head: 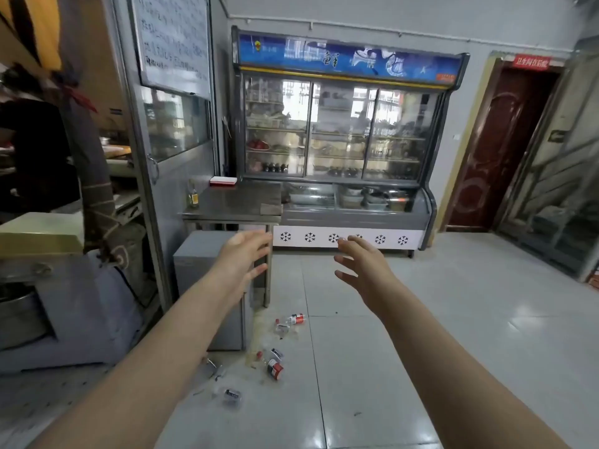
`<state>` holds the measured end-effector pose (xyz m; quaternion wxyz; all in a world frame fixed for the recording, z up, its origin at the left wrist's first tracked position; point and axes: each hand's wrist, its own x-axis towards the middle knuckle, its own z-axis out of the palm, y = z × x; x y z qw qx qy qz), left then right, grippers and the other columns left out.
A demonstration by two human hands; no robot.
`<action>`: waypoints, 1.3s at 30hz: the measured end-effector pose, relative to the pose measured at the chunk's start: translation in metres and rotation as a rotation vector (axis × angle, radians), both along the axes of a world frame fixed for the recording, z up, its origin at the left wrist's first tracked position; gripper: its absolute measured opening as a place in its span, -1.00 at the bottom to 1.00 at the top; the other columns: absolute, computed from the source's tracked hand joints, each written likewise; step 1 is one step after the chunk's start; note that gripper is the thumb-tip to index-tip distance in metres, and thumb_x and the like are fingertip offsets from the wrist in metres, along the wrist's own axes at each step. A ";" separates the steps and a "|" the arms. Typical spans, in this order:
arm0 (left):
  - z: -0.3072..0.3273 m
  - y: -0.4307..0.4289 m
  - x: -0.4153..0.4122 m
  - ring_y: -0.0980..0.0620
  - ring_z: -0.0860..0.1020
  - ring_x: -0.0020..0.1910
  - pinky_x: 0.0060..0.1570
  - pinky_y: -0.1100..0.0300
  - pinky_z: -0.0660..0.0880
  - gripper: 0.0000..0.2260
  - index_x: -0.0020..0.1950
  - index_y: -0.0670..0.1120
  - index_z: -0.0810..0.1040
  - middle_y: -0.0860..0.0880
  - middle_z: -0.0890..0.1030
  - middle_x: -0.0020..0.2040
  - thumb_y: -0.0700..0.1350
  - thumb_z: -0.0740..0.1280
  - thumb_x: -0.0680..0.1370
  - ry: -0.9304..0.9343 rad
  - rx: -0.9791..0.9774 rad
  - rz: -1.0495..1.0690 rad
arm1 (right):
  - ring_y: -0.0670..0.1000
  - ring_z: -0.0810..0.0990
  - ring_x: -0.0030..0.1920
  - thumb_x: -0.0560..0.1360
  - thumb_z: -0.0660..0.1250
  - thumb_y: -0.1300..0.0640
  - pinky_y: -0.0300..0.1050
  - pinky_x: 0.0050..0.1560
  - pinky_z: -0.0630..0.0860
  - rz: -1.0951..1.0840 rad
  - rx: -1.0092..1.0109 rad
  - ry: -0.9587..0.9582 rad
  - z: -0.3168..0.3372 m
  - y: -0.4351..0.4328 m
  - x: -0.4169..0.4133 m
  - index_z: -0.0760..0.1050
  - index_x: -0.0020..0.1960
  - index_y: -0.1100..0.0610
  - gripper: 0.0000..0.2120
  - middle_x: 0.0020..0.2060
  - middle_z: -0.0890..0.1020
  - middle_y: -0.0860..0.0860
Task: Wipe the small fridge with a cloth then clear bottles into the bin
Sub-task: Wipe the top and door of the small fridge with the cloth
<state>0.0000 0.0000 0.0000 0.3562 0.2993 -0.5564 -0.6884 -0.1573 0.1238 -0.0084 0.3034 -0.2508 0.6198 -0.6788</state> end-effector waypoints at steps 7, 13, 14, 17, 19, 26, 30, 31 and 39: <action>-0.010 -0.018 -0.019 0.07 0.51 0.14 0.00 0.18 0.47 -0.77 0.18 -0.04 0.50 0.01 0.55 0.12 -0.09 0.33 0.53 -0.031 -0.057 0.054 | 0.04 0.48 0.21 0.54 0.29 0.07 0.05 0.22 0.47 0.003 -0.023 0.006 -0.003 -0.024 -0.018 0.24 0.44 0.13 -0.48 0.26 0.47 0.06; -0.021 -0.039 -0.065 0.11 0.50 0.12 0.00 0.19 0.47 -0.77 0.18 -0.03 0.49 0.04 0.55 0.09 -0.06 0.32 0.53 -0.059 -0.113 0.093 | 0.03 0.48 0.21 0.54 0.30 0.08 -0.02 0.16 0.48 0.008 -0.037 -0.033 -0.021 -0.052 -0.061 0.22 0.46 0.13 -0.46 0.30 0.44 0.05; -0.021 -0.043 -0.075 0.10 0.51 0.12 0.01 0.17 0.48 -0.76 0.19 -0.04 0.49 0.04 0.55 0.09 -0.07 0.32 0.53 -0.059 -0.112 0.105 | 0.03 0.48 0.21 0.54 0.30 0.08 -0.03 0.15 0.48 0.010 -0.034 -0.037 -0.023 -0.056 -0.071 0.22 0.46 0.13 -0.46 0.31 0.43 0.05; -0.023 -0.058 -0.115 0.08 0.51 0.13 -0.02 0.18 0.48 -0.73 0.21 -0.06 0.50 0.03 0.55 0.09 -0.07 0.34 0.52 -0.059 -0.103 0.126 | 0.04 0.47 0.23 0.54 0.29 0.08 -0.02 0.17 0.48 0.019 -0.037 -0.054 -0.029 -0.073 -0.109 0.22 0.46 0.13 -0.46 0.32 0.43 0.05; -0.023 -0.068 -0.143 0.06 0.52 0.15 -0.04 0.19 0.47 -0.74 0.20 -0.05 0.50 0.01 0.56 0.11 -0.08 0.34 0.52 -0.064 -0.092 0.126 | 0.04 0.47 0.23 0.54 0.29 0.09 -0.01 0.19 0.47 0.021 -0.031 -0.056 -0.029 -0.083 -0.135 0.21 0.47 0.13 -0.46 0.31 0.43 0.05; -0.021 -0.097 -0.241 0.05 0.53 0.12 -0.01 0.17 0.48 -0.78 0.15 -0.07 0.49 -0.02 0.58 0.07 -0.11 0.34 0.52 -0.045 -0.019 0.155 | 0.02 0.47 0.22 0.54 0.30 0.08 -0.01 0.19 0.48 0.040 -0.011 -0.068 -0.032 -0.118 -0.232 0.21 0.46 0.15 -0.45 0.31 0.43 0.05; -0.026 -0.109 -0.290 0.03 0.54 0.12 -0.09 0.20 0.47 -0.86 0.07 -0.05 0.50 -0.01 0.58 0.01 -0.14 0.33 0.52 -0.011 0.015 0.174 | 0.03 0.47 0.22 0.54 0.30 0.07 0.01 0.21 0.47 0.065 0.006 -0.070 -0.036 -0.136 -0.280 0.22 0.46 0.15 -0.45 0.32 0.43 0.06; -0.028 -0.111 -0.300 0.04 0.54 0.12 -0.10 0.21 0.47 -0.86 0.08 -0.05 0.50 -0.02 0.58 0.03 -0.13 0.33 0.53 -0.024 0.017 0.172 | 0.03 0.47 0.22 0.54 0.29 0.07 0.00 0.21 0.47 0.070 0.007 -0.076 -0.038 -0.140 -0.290 0.22 0.46 0.15 -0.46 0.31 0.43 0.06; -0.048 -0.159 -0.371 0.04 0.55 0.04 -0.07 0.18 0.49 -0.86 0.07 -0.05 0.51 -0.02 0.57 -0.03 -0.14 0.33 0.53 -0.066 0.032 0.196 | 0.01 0.48 0.19 0.54 0.29 0.07 0.00 0.20 0.48 0.086 0.015 -0.084 -0.048 -0.192 -0.356 0.22 0.45 0.15 -0.47 0.30 0.44 0.05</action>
